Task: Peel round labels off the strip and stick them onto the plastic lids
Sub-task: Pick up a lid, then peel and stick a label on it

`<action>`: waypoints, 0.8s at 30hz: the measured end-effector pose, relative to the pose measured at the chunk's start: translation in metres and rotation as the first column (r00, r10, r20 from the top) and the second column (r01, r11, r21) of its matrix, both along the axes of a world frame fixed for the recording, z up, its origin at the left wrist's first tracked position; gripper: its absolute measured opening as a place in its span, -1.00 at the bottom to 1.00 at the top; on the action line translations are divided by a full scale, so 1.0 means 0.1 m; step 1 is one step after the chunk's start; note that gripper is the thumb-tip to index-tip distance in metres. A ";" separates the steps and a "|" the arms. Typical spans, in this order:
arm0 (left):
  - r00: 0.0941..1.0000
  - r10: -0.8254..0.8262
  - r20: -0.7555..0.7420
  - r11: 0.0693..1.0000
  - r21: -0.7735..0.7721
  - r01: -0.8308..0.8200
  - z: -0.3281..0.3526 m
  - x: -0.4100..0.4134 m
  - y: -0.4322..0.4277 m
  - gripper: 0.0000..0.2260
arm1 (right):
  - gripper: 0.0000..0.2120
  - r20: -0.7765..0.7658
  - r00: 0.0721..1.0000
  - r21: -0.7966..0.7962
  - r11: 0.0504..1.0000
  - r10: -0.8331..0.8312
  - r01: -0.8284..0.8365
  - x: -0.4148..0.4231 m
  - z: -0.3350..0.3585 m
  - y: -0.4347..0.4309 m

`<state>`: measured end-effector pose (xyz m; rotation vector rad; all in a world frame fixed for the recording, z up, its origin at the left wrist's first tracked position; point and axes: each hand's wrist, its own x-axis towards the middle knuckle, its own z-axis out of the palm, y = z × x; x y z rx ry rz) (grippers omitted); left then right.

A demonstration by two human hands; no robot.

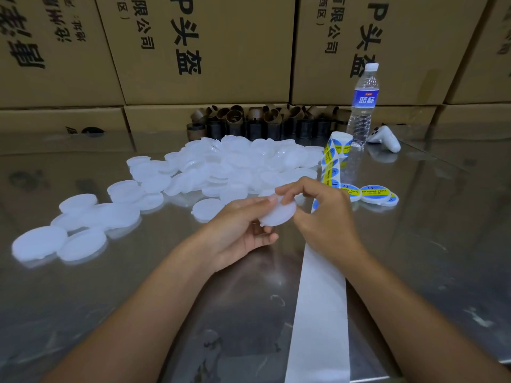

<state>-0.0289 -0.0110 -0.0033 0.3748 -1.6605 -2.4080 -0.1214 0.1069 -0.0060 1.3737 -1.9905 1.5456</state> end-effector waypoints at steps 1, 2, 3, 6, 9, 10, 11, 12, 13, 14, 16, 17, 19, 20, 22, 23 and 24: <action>1.000 -0.005 -0.008 1.000 -0.004 0.005 -0.01 0.00 0.00 -0.80 | -0.74 -0.051 0.998 0.010 0.999 -0.031 0.032 0.00 -0.01 0.00; 1.000 -0.006 -0.015 1.000 0.002 0.006 -0.01 0.00 0.01 -0.81 | -0.76 -0.083 0.995 0.021 0.998 -0.053 0.055 -0.01 -0.01 0.00; 1.000 -0.002 -0.026 1.000 0.022 0.003 -0.01 0.00 0.00 -0.84 | -0.77 -0.102 0.992 0.032 0.997 -0.072 0.076 -0.02 -0.02 -0.01; 0.995 0.078 -0.062 0.988 0.139 -0.069 0.00 -0.01 -0.03 -0.92 | -0.69 -0.051 0.984 -0.023 0.985 -0.171 0.170 -0.09 0.00 0.00; 0.983 0.160 -0.092 0.965 0.222 -0.137 0.00 -0.02 -0.09 -0.92 | -0.67 0.209 0.932 -0.149 0.933 -0.295 0.329 -0.19 0.04 0.02; 0.981 0.169 -0.098 0.963 0.229 -0.143 0.00 -0.03 -0.10 -0.91 | -0.67 0.317 0.893 -0.150 0.912 -0.320 0.381 -0.23 0.04 0.02; 0.979 0.174 -0.102 0.962 0.232 -0.147 0.00 -0.03 -0.10 -0.90 | -0.67 0.424 0.836 -0.123 0.893 -0.348 0.433 -0.27 0.04 0.03; 0.979 0.178 -0.103 0.960 0.235 -0.150 -0.01 -0.03 -0.10 -0.91 | -0.66 0.528 0.764 -0.080 0.874 -0.371 0.479 -0.31 0.04 0.04; 0.978 0.181 -0.105 0.958 0.244 -0.151 -0.01 -0.03 -0.10 -0.91 | -0.65 0.625 0.681 -0.028 0.860 -0.382 0.509 -0.35 0.05 0.05; 0.976 0.186 -0.111 0.953 0.260 -0.152 -0.01 -0.03 -0.09 -0.91 | -0.62 0.709 0.594 0.025 0.855 -0.381 0.518 -0.39 0.05 0.07; 0.971 0.202 -0.131 0.943 0.293 -0.157 -0.01 -0.04 -0.10 -0.90 | -0.64 0.815 0.477 0.075 0.876 -0.329 0.476 -0.43 0.07 0.09; 0.967 0.213 -0.140 0.942 0.294 -0.165 -0.02 -0.05 -0.10 -0.89 | -0.69 0.843 0.451 0.073 0.892 -0.294 0.446 -0.44 0.08 0.09; 0.959 0.241 -0.147 0.938 0.287 -0.192 -0.04 -0.07 -0.10 -0.88 | -0.76 0.873 0.417 0.073 0.912 -0.254 0.403 -0.41 0.10 0.10; 0.956 0.253 -0.147 0.936 0.286 -0.204 -0.04 -0.07 -0.10 -0.87 | -0.77 0.880 0.410 0.077 0.925 -0.238 0.372 -0.38 0.11 0.10; 0.954 0.258 -0.151 0.934 0.291 -0.207 -0.03 -0.07 -0.09 -0.85 | -0.76 0.882 0.409 0.106 0.945 -0.233 0.309 -0.37 0.10 0.10; 0.954 0.255 -0.157 0.932 0.304 -0.199 -0.02 -0.07 -0.09 -0.84 | -0.77 0.878 0.415 0.121 0.950 -0.238 0.289 -0.35 0.09 0.09; 0.954 0.250 -0.166 0.929 0.320 -0.188 -0.02 -0.07 -0.09 -0.84 | -0.78 0.874 0.420 0.135 0.952 -0.245 0.276 -0.32 0.09 0.08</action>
